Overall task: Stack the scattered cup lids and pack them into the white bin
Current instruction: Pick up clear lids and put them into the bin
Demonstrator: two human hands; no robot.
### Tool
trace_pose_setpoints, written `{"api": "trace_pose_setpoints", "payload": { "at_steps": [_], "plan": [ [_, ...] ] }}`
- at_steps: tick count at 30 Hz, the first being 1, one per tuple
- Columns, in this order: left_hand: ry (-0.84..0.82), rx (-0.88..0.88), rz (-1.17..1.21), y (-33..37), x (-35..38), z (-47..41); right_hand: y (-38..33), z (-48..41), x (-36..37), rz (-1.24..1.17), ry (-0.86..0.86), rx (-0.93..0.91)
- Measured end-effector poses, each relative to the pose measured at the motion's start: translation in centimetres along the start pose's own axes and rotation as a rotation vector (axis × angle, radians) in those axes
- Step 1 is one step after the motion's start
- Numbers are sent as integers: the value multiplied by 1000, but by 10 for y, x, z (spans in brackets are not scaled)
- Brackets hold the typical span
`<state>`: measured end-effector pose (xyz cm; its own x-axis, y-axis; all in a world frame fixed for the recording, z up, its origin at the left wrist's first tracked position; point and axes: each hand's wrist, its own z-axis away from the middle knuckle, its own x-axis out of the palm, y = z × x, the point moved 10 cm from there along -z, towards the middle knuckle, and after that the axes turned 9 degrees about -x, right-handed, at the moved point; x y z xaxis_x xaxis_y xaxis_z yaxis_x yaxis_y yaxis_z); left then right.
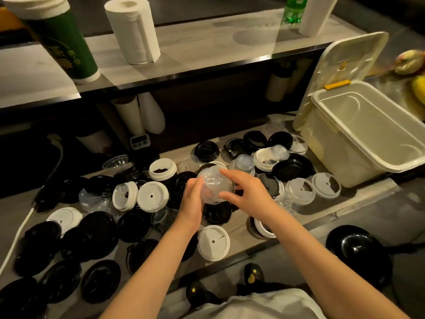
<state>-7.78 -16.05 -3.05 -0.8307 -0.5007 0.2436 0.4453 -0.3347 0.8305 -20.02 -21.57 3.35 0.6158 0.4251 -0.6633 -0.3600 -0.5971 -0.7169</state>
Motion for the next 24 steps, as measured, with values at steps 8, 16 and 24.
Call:
{"api": "trace_pose_setpoints", "payload": {
  "at_steps": [8, 16, 24],
  "plan": [
    [201, -7, 146, -21, 30, -15, 104, 56, -65, 196, -121, 192],
    [335, -69, 114, -58, 76, -7, 163, 102, -65, 525, -378, 224],
    [442, -59, 156, -63, 78, 9, 163, 97, -67, 434, -347, 142]
  ]
}}
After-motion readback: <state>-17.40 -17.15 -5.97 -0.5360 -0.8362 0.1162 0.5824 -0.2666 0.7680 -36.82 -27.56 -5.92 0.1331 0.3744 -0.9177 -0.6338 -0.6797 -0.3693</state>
